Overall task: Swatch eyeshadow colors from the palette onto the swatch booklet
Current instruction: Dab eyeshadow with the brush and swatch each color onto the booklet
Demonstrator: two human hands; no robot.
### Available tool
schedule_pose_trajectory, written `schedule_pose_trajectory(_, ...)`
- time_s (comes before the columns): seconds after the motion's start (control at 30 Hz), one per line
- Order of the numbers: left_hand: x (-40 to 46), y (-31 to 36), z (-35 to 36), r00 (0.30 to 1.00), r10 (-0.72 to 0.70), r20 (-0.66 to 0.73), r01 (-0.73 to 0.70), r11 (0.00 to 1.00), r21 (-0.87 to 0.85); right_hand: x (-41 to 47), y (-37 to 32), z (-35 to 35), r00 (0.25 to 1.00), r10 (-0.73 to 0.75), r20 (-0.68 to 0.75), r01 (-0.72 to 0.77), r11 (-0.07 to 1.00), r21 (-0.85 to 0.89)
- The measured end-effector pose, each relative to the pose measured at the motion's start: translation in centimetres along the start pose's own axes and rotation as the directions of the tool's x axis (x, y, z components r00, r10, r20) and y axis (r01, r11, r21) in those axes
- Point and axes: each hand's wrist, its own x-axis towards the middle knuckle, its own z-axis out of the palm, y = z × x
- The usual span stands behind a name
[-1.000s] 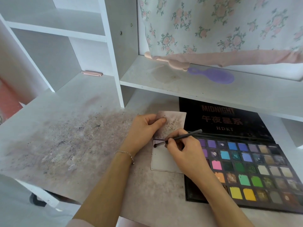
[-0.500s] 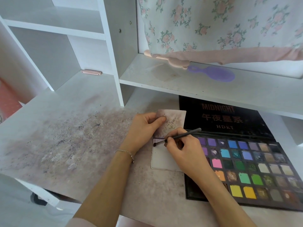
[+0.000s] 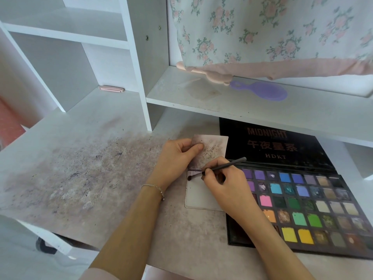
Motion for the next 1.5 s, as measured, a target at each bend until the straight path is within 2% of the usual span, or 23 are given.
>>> schedule_pose_trajectory(0.23, -0.1, 0.0, -0.1, 1.000, 0.003, 0.004, -0.003, 1.000, 0.010, 0.0, -0.1, 0.0, 1.000, -0.021, 0.016, 0.021, 1.000, -0.013)
schedule_pose_trajectory(0.33, 0.0, -0.2, 0.0, 1.000, -0.002, -0.006, 0.002, 1.000, -0.004, 0.0, 0.0, 0.0, 0.999, -0.036, -0.022, 0.036, 0.999, 0.002)
schedule_pose_trajectory(0.5, 0.0, -0.2, 0.1, 1.000, 0.010, -0.006, -0.010, 1.000, -0.006, -0.1, -0.4, -0.3, 0.991, -0.013, -0.132, 0.040, 0.978, 0.205)
schedule_pose_trajectory(0.63, 0.0, -0.3, 0.1, 1.000, 0.005, -0.021, -0.004, 1.000, 0.013, -0.3, -0.8, -1.3, 0.984, -0.037, -0.177, 0.089, 0.951, 0.297)
schedule_pose_trajectory(0.73, -0.1, -0.3, 0.1, 1.000, -0.005, -0.012, 0.005, 1.000, -0.009, -0.3, -0.8, -2.7, 0.980, 0.016, -0.200, 0.053, 0.940, 0.336)
schedule_pose_trajectory(0.93, -0.1, -0.3, 0.2, 1.000, -0.006, -0.018, 0.006, 1.000, 0.002, -1.3, -0.2, -6.2, 0.953, 0.081, -0.290, 0.013, 0.952, 0.307)
schedule_pose_trajectory(1.2, 0.0, -0.5, 0.2, 0.999, -0.002, -0.048, 0.005, 0.998, 0.061, -3.4, 1.1, -7.9, 0.947, 0.072, -0.314, -0.037, 0.993, 0.116)
schedule_pose_trajectory(1.5, 0.2, -0.6, 0.1, 0.999, -0.018, -0.050, 0.022, 0.996, 0.082, -4.3, 1.9, -8.0, 0.975, 0.087, -0.205, -0.090, 0.996, -0.008)
